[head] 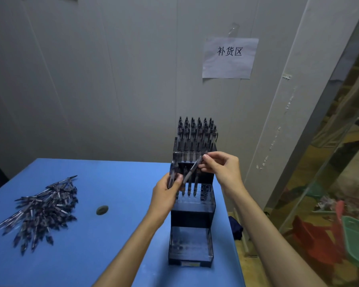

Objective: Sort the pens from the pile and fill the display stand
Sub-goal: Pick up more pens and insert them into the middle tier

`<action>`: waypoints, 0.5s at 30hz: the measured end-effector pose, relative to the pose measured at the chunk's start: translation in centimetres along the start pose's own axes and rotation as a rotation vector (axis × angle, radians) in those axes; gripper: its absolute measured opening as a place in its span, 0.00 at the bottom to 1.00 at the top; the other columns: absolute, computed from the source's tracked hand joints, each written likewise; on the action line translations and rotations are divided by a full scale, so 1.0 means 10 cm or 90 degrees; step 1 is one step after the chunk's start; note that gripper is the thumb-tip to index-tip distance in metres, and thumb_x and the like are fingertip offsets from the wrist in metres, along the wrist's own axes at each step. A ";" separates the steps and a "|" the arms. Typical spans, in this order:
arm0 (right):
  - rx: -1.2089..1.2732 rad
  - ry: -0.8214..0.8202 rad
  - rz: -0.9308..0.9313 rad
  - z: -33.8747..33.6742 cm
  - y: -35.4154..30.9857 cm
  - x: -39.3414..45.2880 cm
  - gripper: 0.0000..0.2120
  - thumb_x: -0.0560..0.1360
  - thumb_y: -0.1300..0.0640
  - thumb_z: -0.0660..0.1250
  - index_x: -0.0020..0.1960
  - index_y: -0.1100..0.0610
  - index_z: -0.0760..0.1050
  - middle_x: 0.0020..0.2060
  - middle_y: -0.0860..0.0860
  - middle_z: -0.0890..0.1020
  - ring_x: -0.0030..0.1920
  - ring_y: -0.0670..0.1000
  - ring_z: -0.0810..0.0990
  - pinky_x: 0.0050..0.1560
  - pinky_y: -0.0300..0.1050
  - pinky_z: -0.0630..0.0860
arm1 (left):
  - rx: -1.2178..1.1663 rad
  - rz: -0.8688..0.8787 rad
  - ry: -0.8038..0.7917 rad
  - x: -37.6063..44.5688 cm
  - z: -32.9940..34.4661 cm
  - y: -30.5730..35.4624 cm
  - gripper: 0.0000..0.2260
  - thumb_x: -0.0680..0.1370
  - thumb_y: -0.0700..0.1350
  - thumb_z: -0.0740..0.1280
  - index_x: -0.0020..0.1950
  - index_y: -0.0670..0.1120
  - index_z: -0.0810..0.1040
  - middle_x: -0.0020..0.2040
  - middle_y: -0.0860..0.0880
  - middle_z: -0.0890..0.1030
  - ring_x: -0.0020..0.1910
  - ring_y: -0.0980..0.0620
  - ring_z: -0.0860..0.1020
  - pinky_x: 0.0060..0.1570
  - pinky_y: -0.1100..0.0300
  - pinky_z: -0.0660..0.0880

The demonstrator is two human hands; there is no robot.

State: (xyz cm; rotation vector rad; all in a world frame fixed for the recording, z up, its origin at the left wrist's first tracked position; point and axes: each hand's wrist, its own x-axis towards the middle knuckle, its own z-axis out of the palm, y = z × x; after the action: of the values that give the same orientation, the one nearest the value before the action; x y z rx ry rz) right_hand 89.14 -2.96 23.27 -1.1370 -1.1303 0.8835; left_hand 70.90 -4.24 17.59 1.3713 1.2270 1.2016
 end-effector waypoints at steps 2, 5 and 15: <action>-0.065 0.037 -0.035 -0.08 0.02 0.03 0.04 0.77 0.64 0.71 0.50 0.63 0.83 0.38 0.56 0.86 0.41 0.56 0.87 0.47 0.49 0.84 | 0.030 -0.001 0.064 0.00 -0.05 -0.03 0.10 0.81 0.53 0.67 0.49 0.46 0.79 0.35 0.51 0.81 0.26 0.62 0.73 0.32 0.61 0.70; -0.233 0.073 -0.113 -0.18 0.09 0.03 0.04 0.77 0.62 0.72 0.51 0.60 0.84 0.37 0.50 0.86 0.39 0.48 0.86 0.48 0.46 0.84 | 0.039 -0.018 0.093 0.02 -0.14 -0.10 0.10 0.80 0.50 0.70 0.48 0.43 0.79 0.34 0.50 0.77 0.24 0.62 0.69 0.33 0.61 0.67; -0.414 0.052 -0.194 -0.13 0.32 0.04 0.08 0.77 0.60 0.72 0.54 0.60 0.84 0.43 0.51 0.87 0.44 0.46 0.85 0.54 0.48 0.82 | -0.022 -0.037 0.021 0.03 -0.23 -0.14 0.11 0.84 0.49 0.63 0.50 0.41 0.75 0.36 0.49 0.72 0.32 0.51 0.66 0.30 0.60 0.66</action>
State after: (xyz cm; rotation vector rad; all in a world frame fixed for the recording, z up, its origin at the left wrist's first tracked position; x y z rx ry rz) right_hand 90.57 -2.17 20.21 -1.4485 -1.5270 0.2226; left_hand 68.48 -3.78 16.45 1.2874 1.2551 1.2029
